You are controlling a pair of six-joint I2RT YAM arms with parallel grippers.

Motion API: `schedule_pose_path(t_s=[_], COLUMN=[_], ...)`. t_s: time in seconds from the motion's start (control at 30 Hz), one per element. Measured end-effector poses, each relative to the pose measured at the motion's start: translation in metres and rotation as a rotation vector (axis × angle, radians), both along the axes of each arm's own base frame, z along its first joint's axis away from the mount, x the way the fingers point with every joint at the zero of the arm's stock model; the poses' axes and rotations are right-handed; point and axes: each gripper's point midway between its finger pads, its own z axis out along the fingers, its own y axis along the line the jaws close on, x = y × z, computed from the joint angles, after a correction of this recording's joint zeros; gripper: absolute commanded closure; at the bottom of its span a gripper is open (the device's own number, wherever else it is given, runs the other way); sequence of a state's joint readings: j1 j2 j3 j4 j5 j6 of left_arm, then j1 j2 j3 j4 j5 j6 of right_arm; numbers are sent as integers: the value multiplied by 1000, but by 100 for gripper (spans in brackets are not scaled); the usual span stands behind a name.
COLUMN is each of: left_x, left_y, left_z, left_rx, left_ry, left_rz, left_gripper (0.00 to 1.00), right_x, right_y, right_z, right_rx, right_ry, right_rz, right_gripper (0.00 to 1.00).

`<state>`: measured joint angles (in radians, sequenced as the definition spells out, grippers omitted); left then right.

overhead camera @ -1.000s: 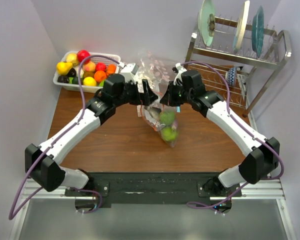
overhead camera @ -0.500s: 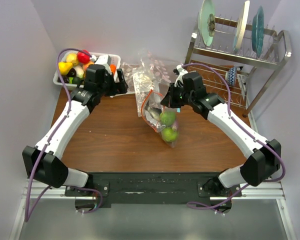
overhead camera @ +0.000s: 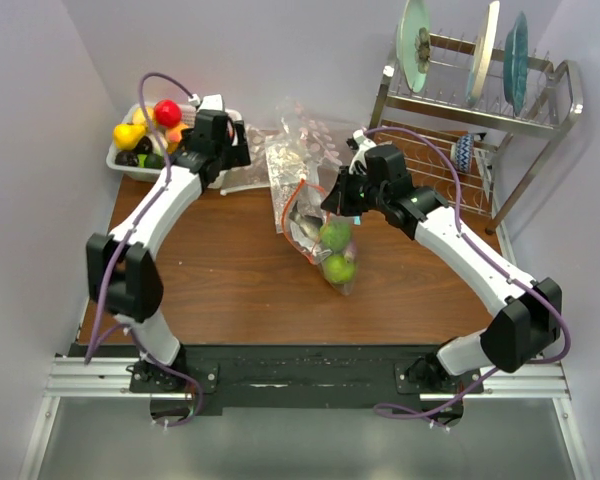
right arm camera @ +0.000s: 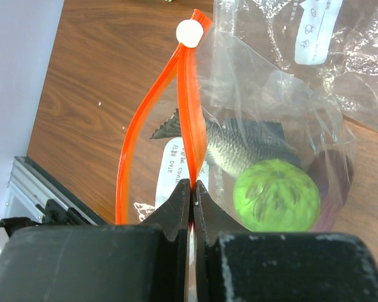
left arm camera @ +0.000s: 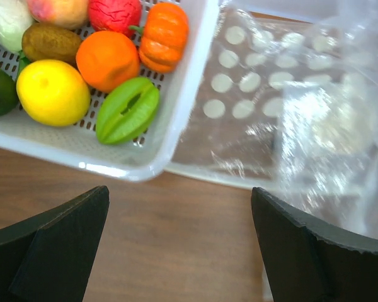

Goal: Place the food in the zip-top bag and seal the zipper
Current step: Pick up the fake fruit from the bin.

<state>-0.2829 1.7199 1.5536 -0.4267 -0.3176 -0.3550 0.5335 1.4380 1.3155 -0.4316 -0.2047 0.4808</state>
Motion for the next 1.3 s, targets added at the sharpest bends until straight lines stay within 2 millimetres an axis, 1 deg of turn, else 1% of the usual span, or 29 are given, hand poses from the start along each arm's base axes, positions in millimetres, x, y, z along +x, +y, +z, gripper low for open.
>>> schedule_pose_path(t_s=[0.03, 0.13, 0.2, 0.3, 0.43, 0.6, 0.73, 0.87, 0.97, 1.07, 1.2, 1.27, 1.3], left_x=[13, 37, 51, 66, 87, 107, 121, 133, 136, 146, 152, 153, 152], left_y=[4, 17, 31, 53, 82, 107, 112, 109, 107, 107, 105, 106, 105], left_z=[-9, -28, -39, -46, -47, -56, -72, -96, -117, -131, -150, -159, -164], left_rx=[11, 22, 24, 17, -21, -73, -95, -114, -124, -139, -153, -156, -158], left_ry=[17, 54, 73, 85, 68, 41, 39, 55, 80, 70, 81, 91, 100], left_rz=[19, 56, 87, 126, 175, 200, 186, 161, 149, 138, 144, 147, 150], left_gripper=[1, 2, 2, 2, 4, 4, 4, 5, 5, 5, 6, 8, 10], right_x=[0, 1, 1, 1, 2, 2, 3, 3, 3, 3, 4, 4, 4], right_y=[0, 0, 0, 1, 3, 4, 4, 4, 4, 4, 4, 4, 4], right_z=[0, -1, -2, -5, -8, -12, -12, -13, -13, -15, -19, -19, -19], right_rx=[0, 1, 2, 0, -2, -6, -6, -6, -6, -9, -13, -14, -14], right_ry=[0, 3, 6, 13, 22, 29, 31, 30, 31, 36, 44, 44, 44], right_rz=[-1, 1, 3, 9, 15, 16, 16, 16, 16, 17, 17, 17, 17], right_gripper=[100, 100, 100, 100, 100, 100, 100, 100, 100, 100, 100, 100, 100])
